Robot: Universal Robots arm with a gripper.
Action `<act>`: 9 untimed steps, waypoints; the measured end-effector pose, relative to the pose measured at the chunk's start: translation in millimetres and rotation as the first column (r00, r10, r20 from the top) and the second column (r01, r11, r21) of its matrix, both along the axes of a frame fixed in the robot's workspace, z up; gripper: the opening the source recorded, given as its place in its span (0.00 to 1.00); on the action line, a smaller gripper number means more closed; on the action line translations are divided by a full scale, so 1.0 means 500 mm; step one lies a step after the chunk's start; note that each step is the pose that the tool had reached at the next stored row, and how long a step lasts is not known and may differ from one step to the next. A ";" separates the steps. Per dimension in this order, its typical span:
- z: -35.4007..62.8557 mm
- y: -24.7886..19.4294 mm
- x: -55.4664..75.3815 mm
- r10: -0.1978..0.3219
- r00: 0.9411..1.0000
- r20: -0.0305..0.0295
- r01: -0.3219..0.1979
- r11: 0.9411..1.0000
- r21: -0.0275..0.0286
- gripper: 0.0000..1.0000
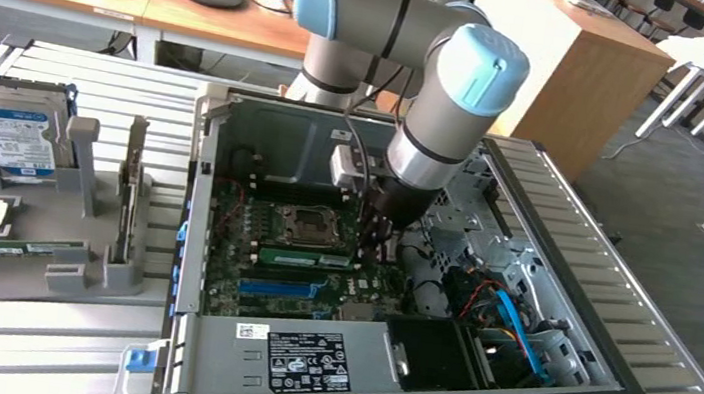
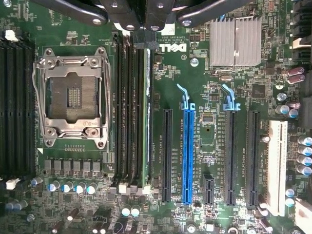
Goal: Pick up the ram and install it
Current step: 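Press down the ram until it locks into place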
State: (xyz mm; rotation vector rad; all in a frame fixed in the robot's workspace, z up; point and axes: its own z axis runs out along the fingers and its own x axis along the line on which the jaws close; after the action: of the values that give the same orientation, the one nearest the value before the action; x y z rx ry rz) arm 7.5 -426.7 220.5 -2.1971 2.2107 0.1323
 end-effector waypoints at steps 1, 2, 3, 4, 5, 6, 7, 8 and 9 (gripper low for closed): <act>-0.001 0.0000 0.000 0.000 1.000 0.000 0.000 1.000 0.000 0.11; -0.001 0.0001 -0.001 0.000 1.000 0.001 0.000 1.000 0.000 0.11; -0.001 0.0004 -0.001 0.000 1.000 0.002 0.000 1.000 0.001 0.11; 0.001 0.0008 -0.001 0.000 1.000 0.003 0.000 1.000 0.002 0.11; 0.004 0.0011 -0.001 0.000 1.000 0.004 0.000 1.000 0.004 0.11; 0.009 0.0009 -0.001 0.000 1.000 0.004 0.000 1.000 0.003 0.11; 0.016 0.0006 -0.001 0.000 1.000 0.004 0.000 1.000 0.001 0.11; 0.021 0.0009 -0.001 0.000 1.000 0.004 0.000 1.000 0.002 0.11; 0.025 0.0010 -0.001 0.000 1.000 0.004 0.000 1.000 0.002 0.11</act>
State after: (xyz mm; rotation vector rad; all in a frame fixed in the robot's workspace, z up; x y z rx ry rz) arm 6.9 -426.1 232.9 -2.1944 2.2078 0.1290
